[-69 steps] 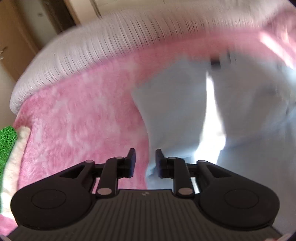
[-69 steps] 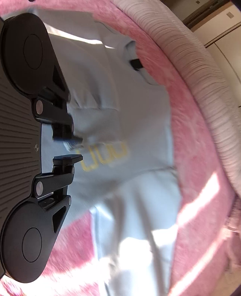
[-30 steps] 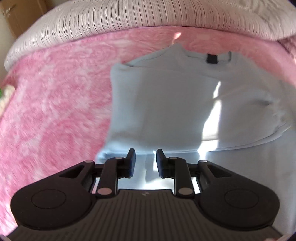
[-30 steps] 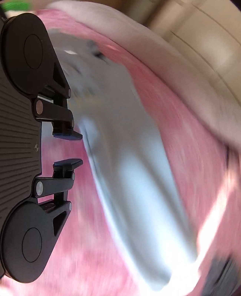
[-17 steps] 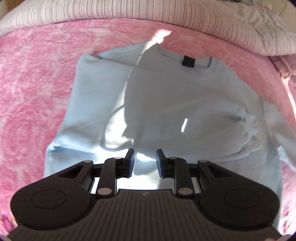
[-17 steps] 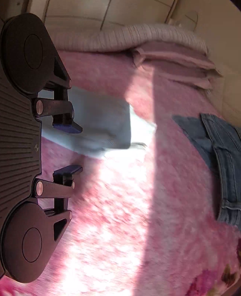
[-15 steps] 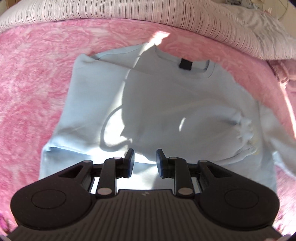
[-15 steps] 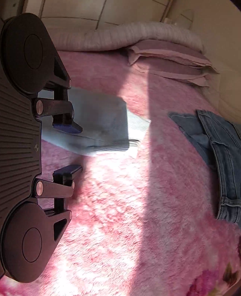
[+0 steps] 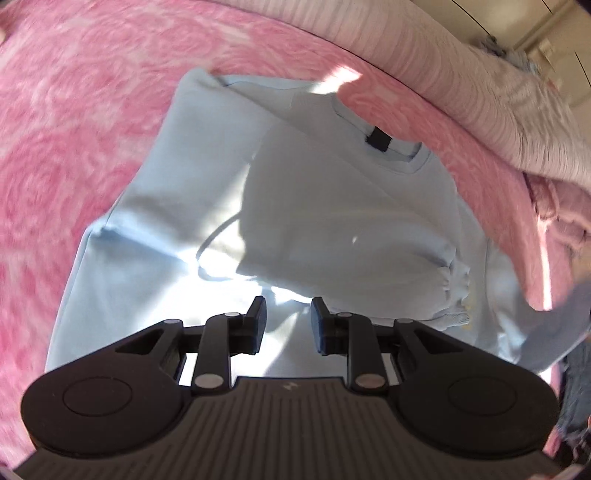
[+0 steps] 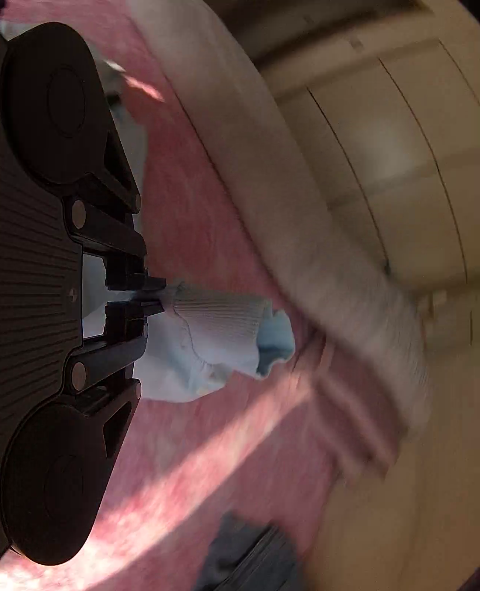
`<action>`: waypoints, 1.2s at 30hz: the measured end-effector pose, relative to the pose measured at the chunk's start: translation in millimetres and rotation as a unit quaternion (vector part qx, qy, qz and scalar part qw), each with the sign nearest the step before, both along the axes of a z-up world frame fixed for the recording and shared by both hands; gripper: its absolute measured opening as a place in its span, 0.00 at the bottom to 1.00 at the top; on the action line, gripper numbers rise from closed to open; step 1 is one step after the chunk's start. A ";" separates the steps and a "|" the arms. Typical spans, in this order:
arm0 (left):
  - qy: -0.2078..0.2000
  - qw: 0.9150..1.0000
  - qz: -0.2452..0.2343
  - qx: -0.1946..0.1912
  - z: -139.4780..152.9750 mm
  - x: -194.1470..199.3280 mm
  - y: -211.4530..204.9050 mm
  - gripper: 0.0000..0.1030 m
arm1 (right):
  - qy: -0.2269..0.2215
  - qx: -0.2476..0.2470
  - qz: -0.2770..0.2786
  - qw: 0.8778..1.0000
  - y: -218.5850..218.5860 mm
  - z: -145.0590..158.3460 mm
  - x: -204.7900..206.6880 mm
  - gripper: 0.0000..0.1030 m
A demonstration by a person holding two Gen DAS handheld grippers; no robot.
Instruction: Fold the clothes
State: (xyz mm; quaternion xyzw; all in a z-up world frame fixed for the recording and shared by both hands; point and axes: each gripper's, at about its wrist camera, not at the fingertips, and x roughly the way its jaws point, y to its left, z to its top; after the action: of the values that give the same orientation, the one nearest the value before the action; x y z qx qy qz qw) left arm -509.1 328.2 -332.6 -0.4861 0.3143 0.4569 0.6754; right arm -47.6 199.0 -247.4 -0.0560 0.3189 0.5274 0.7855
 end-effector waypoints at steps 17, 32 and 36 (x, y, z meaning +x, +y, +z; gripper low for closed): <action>-0.139 0.988 0.002 -0.065 -25.3 30.8 13.1 0.23 | 0.029 -0.291 0.172 0.941 -3.1 -97.3 -106.4 0.40; -0.206 0.978 0.022 -0.032 -17.5 85.2 48.6 0.02 | 0.029 -0.268 0.155 0.951 -19.3 -107.1 -104.8 0.40; -0.154 0.975 -0.068 0.143 58.1 80.0 56.4 0.03 | 0.023 -0.292 0.158 0.943 -11.8 -103.9 -107.4 0.40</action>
State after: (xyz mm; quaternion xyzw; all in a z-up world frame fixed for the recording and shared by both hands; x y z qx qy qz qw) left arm -429.1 384.6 -274.6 -0.4268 0.1700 0.3698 0.8076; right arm -155.0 187.2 -351.3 -0.3201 0.4641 0.5296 0.6338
